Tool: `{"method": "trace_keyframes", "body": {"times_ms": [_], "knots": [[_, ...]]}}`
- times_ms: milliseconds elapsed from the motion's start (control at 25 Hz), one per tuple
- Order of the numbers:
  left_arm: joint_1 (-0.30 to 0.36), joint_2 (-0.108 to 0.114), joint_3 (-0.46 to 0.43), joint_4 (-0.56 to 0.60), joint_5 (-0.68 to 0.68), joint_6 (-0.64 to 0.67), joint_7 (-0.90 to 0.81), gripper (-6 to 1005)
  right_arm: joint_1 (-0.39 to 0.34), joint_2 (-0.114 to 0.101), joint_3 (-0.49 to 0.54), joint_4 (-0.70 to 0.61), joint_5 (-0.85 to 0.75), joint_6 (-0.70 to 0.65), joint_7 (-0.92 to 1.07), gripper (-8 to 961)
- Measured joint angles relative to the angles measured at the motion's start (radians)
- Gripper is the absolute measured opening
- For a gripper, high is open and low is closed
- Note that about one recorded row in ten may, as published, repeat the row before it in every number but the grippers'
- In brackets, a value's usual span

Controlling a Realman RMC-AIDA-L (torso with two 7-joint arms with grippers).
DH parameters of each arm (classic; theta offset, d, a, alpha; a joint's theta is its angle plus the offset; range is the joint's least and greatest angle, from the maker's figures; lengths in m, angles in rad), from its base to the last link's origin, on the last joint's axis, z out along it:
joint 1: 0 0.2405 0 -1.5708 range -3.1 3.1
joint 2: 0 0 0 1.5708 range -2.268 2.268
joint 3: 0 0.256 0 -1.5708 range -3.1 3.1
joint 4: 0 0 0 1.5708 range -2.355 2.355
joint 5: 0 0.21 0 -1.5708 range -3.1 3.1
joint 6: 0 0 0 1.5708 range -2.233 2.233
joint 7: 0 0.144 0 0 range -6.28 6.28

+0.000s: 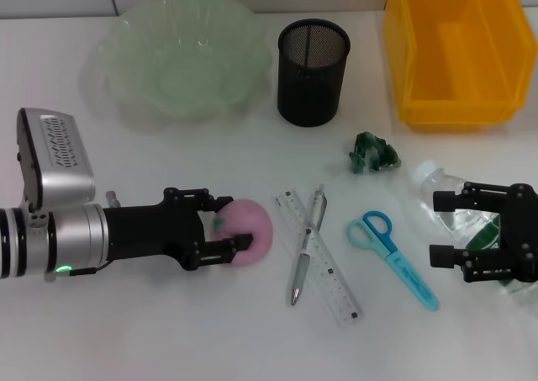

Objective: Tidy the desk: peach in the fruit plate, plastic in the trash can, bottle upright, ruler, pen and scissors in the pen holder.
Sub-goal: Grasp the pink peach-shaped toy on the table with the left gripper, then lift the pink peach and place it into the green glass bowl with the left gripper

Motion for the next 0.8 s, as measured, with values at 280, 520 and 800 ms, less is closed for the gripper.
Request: {"method": "trace_keyframes", "body": {"times_ms": [280, 520, 800], "knots": [[0.003, 0.0, 0.013, 0.002, -0.054, -0.012, -0.007, 530, -0.007, 0.0, 0.001, 0.0, 0.0, 0.002, 0.0, 838], [0.01, 0.008, -0.006, 0.041, -0.142, 0.097, -0.001, 353, -0.009, 0.0, 0.005, 0.002, 0.0, 0.011, 0.001, 838], [0.002, 0.008, -0.029, 0.12, -0.303, 0.099, 0.0, 271, -0.01, 0.0, 0.003, 0.002, 0.0, 0.014, 0.004, 838]]}}
